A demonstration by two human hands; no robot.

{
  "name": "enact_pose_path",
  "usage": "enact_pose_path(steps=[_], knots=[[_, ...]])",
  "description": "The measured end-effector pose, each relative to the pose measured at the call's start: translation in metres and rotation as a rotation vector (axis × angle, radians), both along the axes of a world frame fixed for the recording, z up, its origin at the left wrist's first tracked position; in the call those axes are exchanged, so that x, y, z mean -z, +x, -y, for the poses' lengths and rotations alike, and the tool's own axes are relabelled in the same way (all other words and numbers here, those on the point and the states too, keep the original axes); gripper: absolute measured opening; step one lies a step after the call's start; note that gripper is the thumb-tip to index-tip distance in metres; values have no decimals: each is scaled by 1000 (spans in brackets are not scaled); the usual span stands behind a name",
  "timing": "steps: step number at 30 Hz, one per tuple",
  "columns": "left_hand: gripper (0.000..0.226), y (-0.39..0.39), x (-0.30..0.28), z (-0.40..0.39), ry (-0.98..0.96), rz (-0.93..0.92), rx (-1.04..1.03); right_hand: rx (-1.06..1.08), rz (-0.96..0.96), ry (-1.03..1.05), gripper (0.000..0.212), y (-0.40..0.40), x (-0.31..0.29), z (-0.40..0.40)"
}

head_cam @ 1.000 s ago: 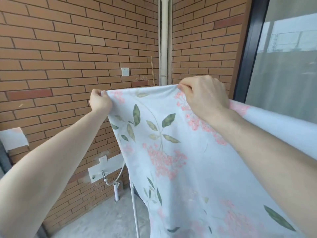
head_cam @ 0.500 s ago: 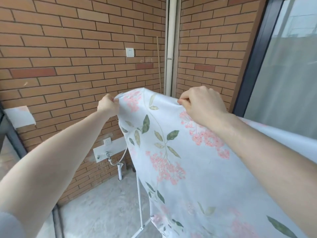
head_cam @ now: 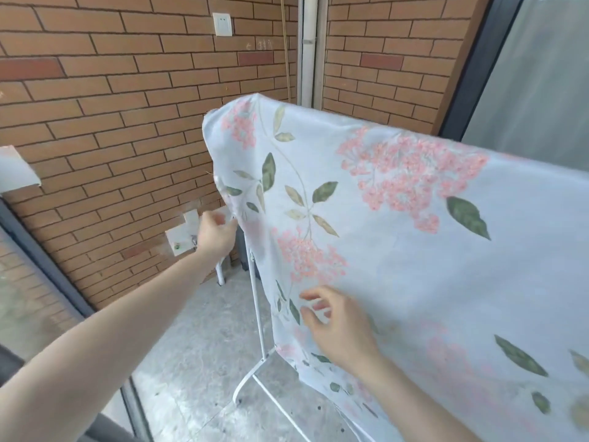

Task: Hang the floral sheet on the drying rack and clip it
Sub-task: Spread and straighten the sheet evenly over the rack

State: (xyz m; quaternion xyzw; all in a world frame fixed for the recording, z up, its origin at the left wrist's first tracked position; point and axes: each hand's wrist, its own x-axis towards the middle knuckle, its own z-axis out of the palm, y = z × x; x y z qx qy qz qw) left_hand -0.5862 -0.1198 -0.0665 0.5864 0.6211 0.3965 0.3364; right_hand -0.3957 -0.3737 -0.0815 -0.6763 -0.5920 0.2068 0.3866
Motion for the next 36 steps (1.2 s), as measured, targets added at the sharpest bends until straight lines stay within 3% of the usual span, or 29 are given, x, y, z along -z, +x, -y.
enact_pose_path(steps=[3,7,15,18,24,31,36], knots=[[44,5,78,24,-289,6,76,120,-368,-351,24,-3,91,2],[32,17,142,54,-580,125,156,318,-695,-562,45,-3,147,7],[59,48,225,75,-924,394,217,633,-1019,-623,71,0,182,-8],[57,60,246,73,-1027,529,237,760,-1160,-577,74,0,201,-15],[41,73,274,79,-1108,841,227,921,-1426,-466,58,1,229,-17],[53,80,301,62,-1133,924,185,1008,-1594,-363,66,17,250,-32],[37,96,302,47,-960,981,129,1062,-1588,-337,53,23,262,-35]])
